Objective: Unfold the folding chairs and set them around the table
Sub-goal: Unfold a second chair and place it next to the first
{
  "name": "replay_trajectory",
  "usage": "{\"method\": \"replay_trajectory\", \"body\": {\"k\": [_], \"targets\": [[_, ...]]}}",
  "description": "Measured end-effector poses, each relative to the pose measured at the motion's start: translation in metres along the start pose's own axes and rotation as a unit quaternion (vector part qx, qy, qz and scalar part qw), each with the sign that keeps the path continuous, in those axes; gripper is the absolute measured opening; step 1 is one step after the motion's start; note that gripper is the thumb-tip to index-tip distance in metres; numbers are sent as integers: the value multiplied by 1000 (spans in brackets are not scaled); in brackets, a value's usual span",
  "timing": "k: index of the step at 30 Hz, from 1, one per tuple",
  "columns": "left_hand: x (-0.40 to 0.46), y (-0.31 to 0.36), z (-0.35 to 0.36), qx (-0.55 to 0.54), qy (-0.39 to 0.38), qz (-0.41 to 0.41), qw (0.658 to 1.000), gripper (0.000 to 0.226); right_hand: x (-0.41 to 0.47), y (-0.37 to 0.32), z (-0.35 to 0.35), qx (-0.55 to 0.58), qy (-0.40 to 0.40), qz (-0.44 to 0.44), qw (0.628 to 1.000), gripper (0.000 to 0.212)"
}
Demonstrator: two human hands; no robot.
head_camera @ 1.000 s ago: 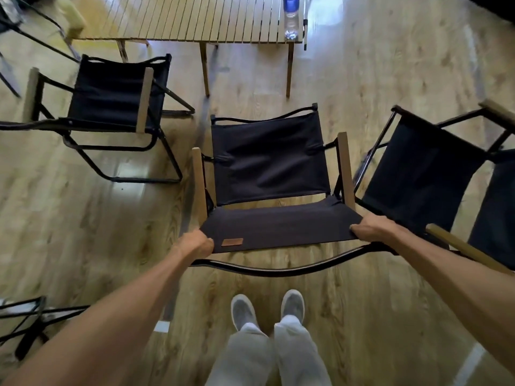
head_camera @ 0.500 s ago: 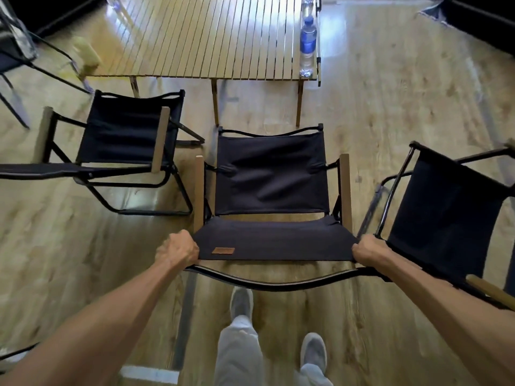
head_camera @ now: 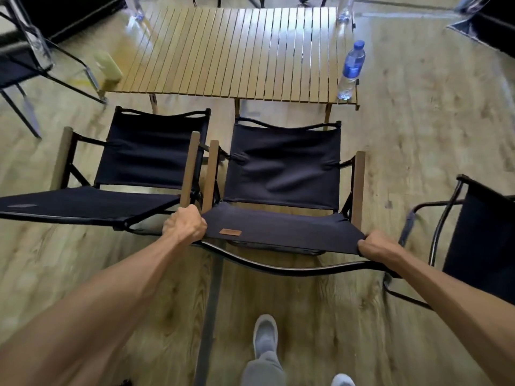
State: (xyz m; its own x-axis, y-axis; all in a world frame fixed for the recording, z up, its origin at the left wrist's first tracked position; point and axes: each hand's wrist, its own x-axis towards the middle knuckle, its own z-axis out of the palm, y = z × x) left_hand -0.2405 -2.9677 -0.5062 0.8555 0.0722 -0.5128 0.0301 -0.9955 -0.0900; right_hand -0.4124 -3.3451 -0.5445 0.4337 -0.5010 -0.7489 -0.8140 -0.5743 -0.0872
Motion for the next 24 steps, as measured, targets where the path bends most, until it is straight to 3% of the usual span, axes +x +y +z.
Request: {"method": "replay_trajectory", "body": {"k": [19, 24], "targets": [[40, -12, -8, 19, 31, 3, 999, 25, -2, -47, -12, -34, 45, 16, 998, 36], [37, -27, -1, 32, 23, 3, 999, 24, -11, -56, -4, -43, 29, 19, 998, 16]]}}
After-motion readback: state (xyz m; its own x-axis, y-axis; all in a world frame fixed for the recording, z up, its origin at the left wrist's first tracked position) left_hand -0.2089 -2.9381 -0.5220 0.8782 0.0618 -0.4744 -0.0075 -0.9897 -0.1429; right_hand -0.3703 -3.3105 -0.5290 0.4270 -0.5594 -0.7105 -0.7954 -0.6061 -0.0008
